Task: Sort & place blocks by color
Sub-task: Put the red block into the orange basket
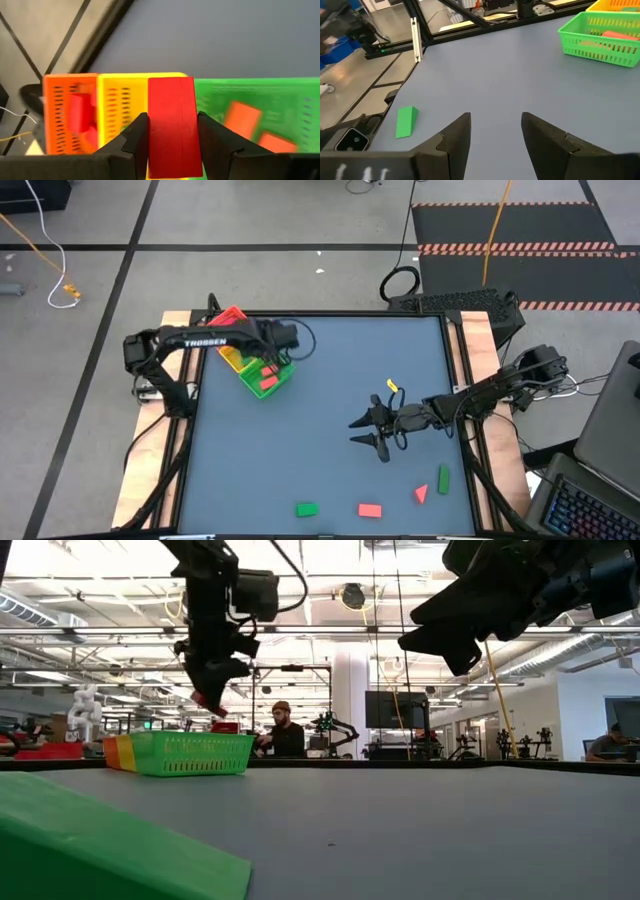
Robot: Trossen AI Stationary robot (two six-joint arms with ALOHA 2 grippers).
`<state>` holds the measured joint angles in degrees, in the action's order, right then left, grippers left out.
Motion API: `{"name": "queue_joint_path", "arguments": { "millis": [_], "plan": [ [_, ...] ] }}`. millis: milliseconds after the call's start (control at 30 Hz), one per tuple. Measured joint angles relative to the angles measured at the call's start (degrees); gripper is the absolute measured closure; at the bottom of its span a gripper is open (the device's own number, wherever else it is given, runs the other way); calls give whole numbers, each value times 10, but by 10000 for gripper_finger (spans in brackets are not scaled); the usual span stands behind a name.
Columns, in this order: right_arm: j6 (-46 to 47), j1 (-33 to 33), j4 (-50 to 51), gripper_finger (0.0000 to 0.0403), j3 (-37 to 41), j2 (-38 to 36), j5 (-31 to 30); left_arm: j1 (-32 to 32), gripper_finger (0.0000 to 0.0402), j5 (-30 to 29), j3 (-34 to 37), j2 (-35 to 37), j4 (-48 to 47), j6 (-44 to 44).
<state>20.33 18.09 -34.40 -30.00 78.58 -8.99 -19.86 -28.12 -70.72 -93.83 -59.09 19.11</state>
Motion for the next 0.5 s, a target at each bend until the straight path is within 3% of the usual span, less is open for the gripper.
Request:
{"name": "queue_joint_path", "arguments": {
  "millis": [500],
  "plan": [
    [0,23,0,232,0,0,-19,-204,272,23,0,43,-9,-61]
  ]
}}
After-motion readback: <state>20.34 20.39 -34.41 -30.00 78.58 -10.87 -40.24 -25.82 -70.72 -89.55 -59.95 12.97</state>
